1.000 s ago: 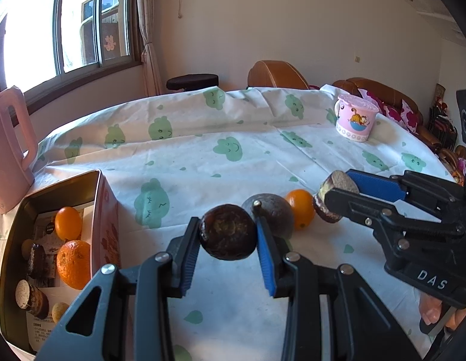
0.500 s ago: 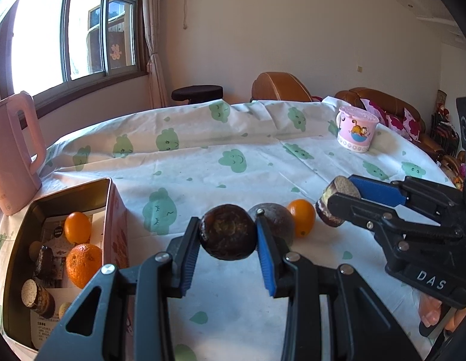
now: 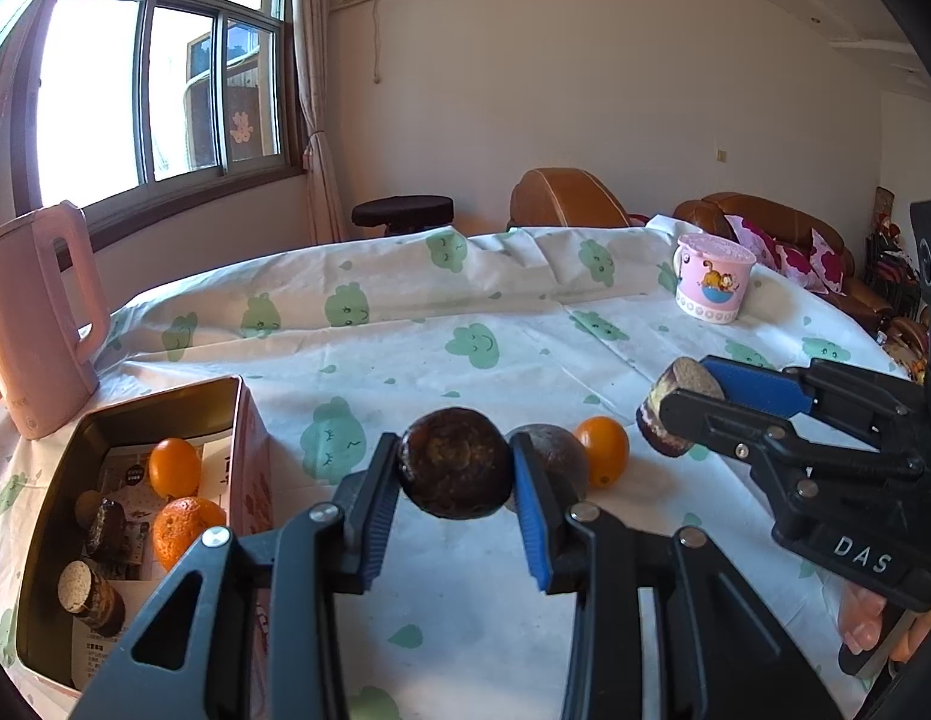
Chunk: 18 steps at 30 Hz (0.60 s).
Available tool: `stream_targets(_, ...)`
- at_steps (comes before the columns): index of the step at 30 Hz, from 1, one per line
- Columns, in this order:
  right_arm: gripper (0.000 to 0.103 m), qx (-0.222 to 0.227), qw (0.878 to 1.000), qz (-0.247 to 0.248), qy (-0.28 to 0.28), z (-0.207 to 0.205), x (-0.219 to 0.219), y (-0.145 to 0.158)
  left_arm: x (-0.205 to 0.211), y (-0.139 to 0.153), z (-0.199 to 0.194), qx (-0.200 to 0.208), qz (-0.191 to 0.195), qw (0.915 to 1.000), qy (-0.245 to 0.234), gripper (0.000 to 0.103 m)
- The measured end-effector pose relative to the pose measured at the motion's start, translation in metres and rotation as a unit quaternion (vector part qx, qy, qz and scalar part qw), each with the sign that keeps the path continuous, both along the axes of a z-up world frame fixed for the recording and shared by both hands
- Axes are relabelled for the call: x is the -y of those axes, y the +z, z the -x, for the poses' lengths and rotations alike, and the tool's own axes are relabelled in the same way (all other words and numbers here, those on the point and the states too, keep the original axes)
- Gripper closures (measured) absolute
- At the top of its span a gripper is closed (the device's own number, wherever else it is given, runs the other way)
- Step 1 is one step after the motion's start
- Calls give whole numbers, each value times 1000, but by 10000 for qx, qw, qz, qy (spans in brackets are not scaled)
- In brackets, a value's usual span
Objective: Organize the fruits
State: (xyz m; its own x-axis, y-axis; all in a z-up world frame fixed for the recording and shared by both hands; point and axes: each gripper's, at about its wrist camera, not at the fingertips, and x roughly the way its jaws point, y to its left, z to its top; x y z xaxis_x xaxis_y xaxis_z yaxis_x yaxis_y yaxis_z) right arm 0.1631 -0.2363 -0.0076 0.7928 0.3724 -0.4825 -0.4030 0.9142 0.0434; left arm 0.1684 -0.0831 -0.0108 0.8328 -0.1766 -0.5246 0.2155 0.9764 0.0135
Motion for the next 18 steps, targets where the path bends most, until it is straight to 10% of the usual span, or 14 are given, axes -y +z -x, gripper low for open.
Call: stream_targets(18,68,237,9997,-72,1,8,3,4,-5,6,10,310,84,9994,153,65)
